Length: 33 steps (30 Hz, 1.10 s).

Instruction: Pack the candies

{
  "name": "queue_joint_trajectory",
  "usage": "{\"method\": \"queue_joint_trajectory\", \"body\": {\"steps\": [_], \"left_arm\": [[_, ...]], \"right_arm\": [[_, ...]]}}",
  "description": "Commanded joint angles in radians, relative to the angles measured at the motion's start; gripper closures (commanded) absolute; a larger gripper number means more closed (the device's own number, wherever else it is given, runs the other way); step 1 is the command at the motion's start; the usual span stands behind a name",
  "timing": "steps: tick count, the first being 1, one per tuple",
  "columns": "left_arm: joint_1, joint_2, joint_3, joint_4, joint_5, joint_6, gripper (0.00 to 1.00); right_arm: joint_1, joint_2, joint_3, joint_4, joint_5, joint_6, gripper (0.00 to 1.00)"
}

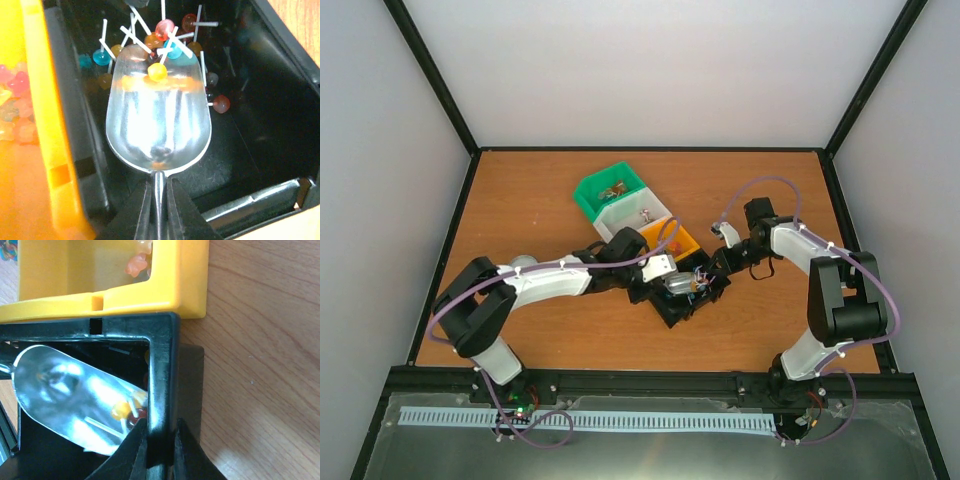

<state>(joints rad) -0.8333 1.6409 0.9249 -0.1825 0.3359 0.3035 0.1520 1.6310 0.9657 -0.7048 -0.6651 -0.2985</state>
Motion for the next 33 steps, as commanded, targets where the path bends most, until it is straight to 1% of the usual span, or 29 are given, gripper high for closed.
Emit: {"method": "queue_joint_trajectory", "body": {"steps": [1, 8, 13, 18, 21, 25, 28, 30, 33], "left_arm": [[0.029, -0.069, -0.028, 0.116, 0.069, 0.036, 0.99], [0.088, -0.127, -0.096, 0.196, 0.172, 0.017, 0.99], [0.101, -0.143, -0.134, 0.215, 0.199, 0.046, 0.99], [0.116, -0.182, -0.153, 0.214, 0.220, 0.044, 0.99], [0.137, -0.212, -0.134, 0.158, 0.241, 0.041, 0.99], [0.178, -0.244, -0.092, 0.016, 0.313, 0.044, 0.99], [0.184, -0.289, -0.083, -0.073, 0.324, 0.051, 0.99], [0.189, -0.315, -0.068, -0.161, 0.322, 0.078, 0.99], [0.242, -0.358, -0.047, -0.280, 0.363, 0.130, 0.99]], "right_arm": [[0.003, -0.003, -0.004, 0.039, -0.022, 0.002, 0.97], [0.001, -0.006, -0.004, 0.040, -0.007, 0.002, 0.97], [-0.002, -0.007, -0.004, 0.042, 0.001, 0.002, 0.97], [-0.005, -0.004, -0.006, 0.045, 0.008, 0.002, 0.97], [-0.006, 0.000, -0.005, 0.045, 0.009, 0.002, 0.97], [-0.006, 0.003, -0.006, 0.047, 0.009, 0.002, 0.97], [-0.006, 0.006, -0.003, 0.048, 0.010, 0.002, 0.97], [-0.006, 0.010, -0.001, 0.047, 0.007, 0.000, 0.97], [-0.006, 0.013, -0.001, 0.046, 0.006, -0.001, 0.97]]}}
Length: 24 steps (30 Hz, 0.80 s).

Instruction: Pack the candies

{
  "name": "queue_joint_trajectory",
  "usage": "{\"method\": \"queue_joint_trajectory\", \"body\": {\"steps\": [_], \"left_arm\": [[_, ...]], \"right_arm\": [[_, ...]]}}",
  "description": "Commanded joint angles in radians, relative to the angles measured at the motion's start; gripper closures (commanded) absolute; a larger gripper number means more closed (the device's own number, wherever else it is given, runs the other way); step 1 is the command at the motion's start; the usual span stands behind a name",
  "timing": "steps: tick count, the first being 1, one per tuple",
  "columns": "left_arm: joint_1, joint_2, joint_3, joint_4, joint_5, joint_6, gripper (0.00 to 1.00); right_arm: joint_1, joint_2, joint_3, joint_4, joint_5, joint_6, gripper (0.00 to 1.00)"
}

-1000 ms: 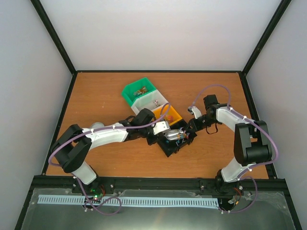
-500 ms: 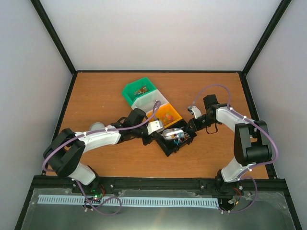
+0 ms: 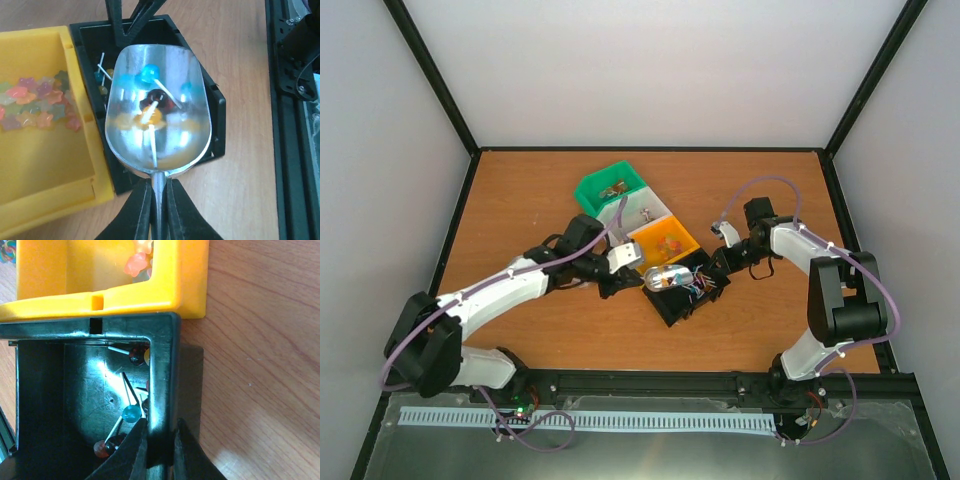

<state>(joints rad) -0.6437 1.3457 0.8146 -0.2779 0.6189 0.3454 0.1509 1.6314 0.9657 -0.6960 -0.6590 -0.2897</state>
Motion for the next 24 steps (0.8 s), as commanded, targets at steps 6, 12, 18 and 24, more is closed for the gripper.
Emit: {"method": "queue_joint_trajectory", "body": {"steps": [6, 12, 18, 24], "left_arm": [[0.229, -0.182, 0.074, -0.361, 0.116, 0.166, 0.99], [0.424, -0.290, 0.086, -0.567, 0.128, 0.311, 0.99], [0.646, -0.316, 0.086, -0.799, 0.135, 0.539, 0.99], [0.852, -0.286, 0.108, -0.952, 0.134, 0.731, 0.99]], "right_arm": [[-0.005, 0.015, 0.000, 0.035, -0.005, -0.012, 0.97], [-0.005, 0.006, -0.002, 0.034, -0.004, -0.010, 0.97], [-0.005, 0.007, 0.001, 0.031, -0.011, -0.012, 0.97], [-0.005, 0.001, 0.000, 0.031, -0.013, -0.011, 0.97]]}}
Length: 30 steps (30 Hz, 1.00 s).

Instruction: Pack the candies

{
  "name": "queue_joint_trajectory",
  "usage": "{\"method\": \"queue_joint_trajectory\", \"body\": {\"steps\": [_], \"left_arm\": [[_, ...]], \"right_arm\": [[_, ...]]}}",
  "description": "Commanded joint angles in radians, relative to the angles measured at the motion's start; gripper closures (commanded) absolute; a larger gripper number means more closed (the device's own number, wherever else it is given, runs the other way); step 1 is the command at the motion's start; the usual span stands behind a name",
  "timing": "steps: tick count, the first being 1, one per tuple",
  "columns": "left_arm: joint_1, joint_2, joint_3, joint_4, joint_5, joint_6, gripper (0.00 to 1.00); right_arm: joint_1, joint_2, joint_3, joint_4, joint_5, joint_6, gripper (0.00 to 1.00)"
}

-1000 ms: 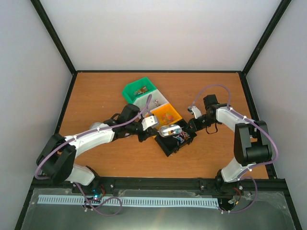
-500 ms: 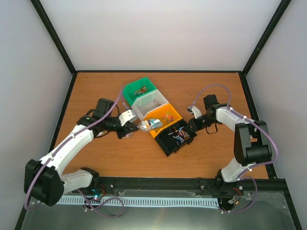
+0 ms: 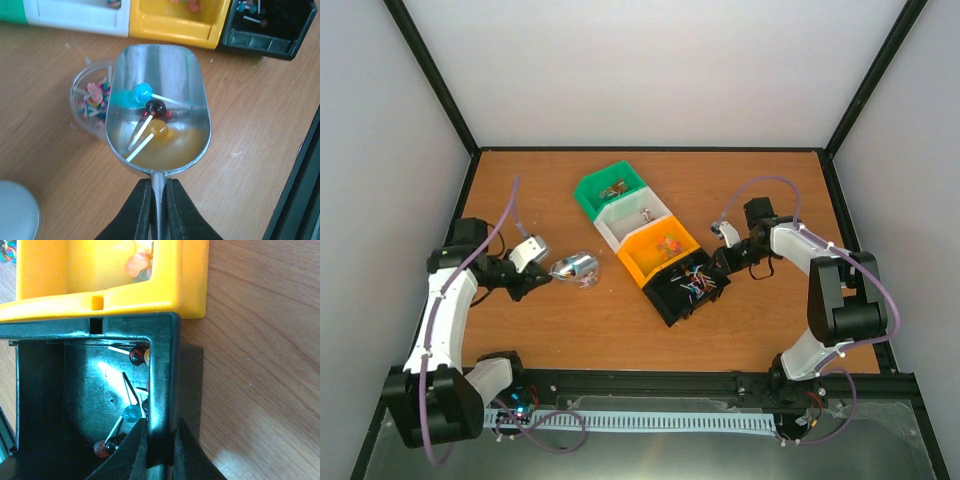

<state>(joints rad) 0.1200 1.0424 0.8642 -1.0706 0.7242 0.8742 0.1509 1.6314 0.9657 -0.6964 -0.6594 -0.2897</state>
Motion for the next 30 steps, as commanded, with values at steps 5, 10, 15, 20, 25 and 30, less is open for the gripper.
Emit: {"method": "queue_joint_trajectory", "body": {"steps": [5, 10, 15, 20, 25, 30], "left_arm": [[0.130, 0.063, 0.092, -0.204, -0.015, 0.264, 0.99], [0.130, 0.076, 0.106, -0.196, -0.075, 0.272, 0.99], [0.128, 0.116, 0.143, -0.202, -0.109, 0.262, 0.99], [0.095, 0.130, 0.155, -0.170, -0.173, 0.233, 0.99], [0.061, 0.144, 0.158, -0.140, -0.220, 0.191, 0.99], [0.038, 0.153, 0.174, -0.133, -0.242, 0.170, 0.99]], "right_arm": [[-0.005, 0.004, 0.004, 0.029, -0.020, -0.014, 0.97], [-0.007, -0.002, 0.007, 0.027, -0.028, -0.012, 0.97], [-0.007, 0.000, 0.009, 0.025, -0.038, -0.012, 0.97], [-0.007, 0.000, 0.010, 0.021, -0.043, -0.015, 0.97], [-0.008, -0.003, 0.009, 0.020, -0.047, -0.016, 0.97], [-0.008, -0.002, 0.011, 0.018, -0.052, -0.018, 0.97]]}}
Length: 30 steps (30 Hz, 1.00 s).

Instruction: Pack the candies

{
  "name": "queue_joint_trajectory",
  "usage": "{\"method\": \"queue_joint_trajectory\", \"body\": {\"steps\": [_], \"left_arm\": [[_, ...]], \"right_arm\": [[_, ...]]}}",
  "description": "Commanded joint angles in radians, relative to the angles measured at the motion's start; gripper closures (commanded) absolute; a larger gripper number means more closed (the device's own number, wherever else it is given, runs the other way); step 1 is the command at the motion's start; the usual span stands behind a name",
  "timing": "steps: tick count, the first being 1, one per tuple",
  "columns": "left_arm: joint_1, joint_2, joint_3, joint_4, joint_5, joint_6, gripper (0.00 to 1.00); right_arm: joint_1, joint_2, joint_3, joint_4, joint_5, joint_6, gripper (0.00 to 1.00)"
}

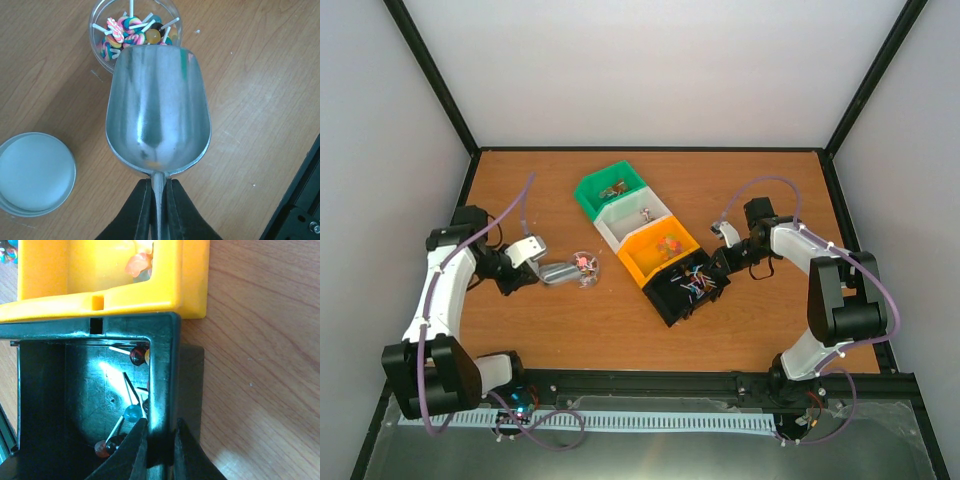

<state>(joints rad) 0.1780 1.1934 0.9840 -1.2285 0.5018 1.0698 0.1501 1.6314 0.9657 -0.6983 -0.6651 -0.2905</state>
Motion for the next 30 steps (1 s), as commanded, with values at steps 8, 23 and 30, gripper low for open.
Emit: {"method": "queue_joint_trajectory", "body": {"steps": [8, 23, 30], "left_arm": [[-0.042, -0.009, 0.092, 0.024, -0.097, -0.015, 0.99], [-0.117, -0.030, 0.155, -0.015, -0.210, 0.024, 0.99], [-0.158, 0.000, 0.309, -0.129, -0.036, -0.053, 0.99]], "right_arm": [[-0.009, 0.002, 0.013, 0.019, -0.050, -0.018, 0.97], [-0.009, 0.018, 0.018, 0.016, -0.054, -0.019, 0.97], [-0.009, 0.022, 0.016, 0.016, -0.056, -0.014, 0.97]]}}
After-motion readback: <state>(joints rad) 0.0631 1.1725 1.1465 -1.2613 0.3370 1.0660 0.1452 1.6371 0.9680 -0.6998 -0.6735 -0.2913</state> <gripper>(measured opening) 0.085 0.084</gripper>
